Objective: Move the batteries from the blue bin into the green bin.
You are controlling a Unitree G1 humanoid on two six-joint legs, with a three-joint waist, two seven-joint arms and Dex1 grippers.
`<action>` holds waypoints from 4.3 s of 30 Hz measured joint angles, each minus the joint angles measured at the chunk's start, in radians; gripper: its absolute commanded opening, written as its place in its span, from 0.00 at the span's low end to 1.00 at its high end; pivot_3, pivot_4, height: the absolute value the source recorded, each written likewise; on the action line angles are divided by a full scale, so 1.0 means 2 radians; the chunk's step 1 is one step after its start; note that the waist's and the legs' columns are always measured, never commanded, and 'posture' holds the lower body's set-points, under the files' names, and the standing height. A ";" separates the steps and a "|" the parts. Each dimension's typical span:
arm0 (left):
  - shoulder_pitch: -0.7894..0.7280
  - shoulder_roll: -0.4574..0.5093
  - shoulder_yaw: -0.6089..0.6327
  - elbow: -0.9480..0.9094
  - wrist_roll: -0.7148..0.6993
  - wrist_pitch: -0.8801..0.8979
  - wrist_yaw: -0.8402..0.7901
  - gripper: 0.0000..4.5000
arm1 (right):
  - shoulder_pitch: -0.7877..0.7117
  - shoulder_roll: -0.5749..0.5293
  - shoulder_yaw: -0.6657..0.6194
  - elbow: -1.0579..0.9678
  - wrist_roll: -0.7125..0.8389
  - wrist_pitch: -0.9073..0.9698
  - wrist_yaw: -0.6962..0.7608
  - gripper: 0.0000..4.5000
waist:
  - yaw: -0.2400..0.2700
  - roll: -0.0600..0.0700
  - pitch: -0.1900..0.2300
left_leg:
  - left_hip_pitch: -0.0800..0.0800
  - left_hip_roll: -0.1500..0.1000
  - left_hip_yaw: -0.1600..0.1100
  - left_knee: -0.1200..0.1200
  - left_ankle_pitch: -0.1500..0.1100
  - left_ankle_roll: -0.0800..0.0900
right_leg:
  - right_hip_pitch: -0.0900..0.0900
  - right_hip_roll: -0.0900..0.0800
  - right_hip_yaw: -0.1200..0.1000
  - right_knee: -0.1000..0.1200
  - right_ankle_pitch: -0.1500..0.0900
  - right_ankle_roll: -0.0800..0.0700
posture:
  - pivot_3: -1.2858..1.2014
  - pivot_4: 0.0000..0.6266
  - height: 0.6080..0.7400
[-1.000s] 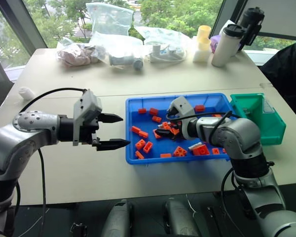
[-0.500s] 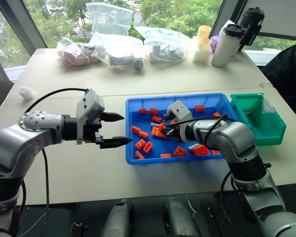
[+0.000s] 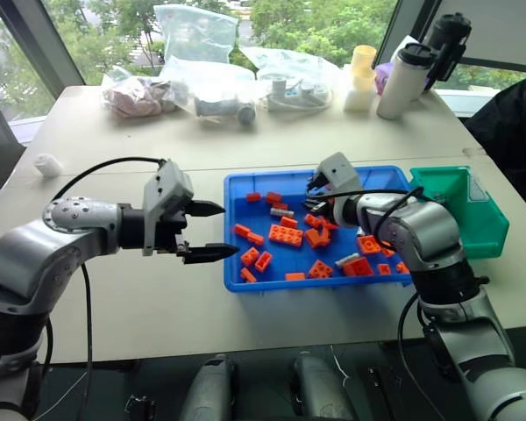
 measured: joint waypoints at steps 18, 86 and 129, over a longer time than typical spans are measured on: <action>0.005 -0.006 -0.001 0.000 0.005 0.001 0.006 1.00 | -0.030 0.054 0.044 0.020 0.000 0.015 0.067 0.99 | 0.000 0.000 0.000 | 0.000 0.000 0.000 0.000 0.000 0.000 | 0.000 0.000 0.000 0.000 0.000 0.000 | 0.52 0.24 1.00; -0.086 -0.147 -0.099 0.069 0.070 -0.065 -0.035 1.00 | 0.123 -0.157 -0.319 0.042 -0.047 0.021 -0.008 1.00 | 0.002 0.001 0.000 | 0.002 0.000 0.001 -0.001 0.000 0.000 | 0.002 0.001 0.001 0.000 0.000 0.000 | 0.52 0.24 1.00; -0.054 -0.083 -0.083 0.039 0.079 -0.057 -0.044 1.00 | -0.115 -0.314 0.093 0.008 0.128 0.260 0.427 1.00 | 0.003 0.001 0.001 | 0.002 0.000 0.000 0.000 0.000 0.000 | 0.002 0.000 0.000 -0.001 0.000 0.000 | 0.52 0.24 1.00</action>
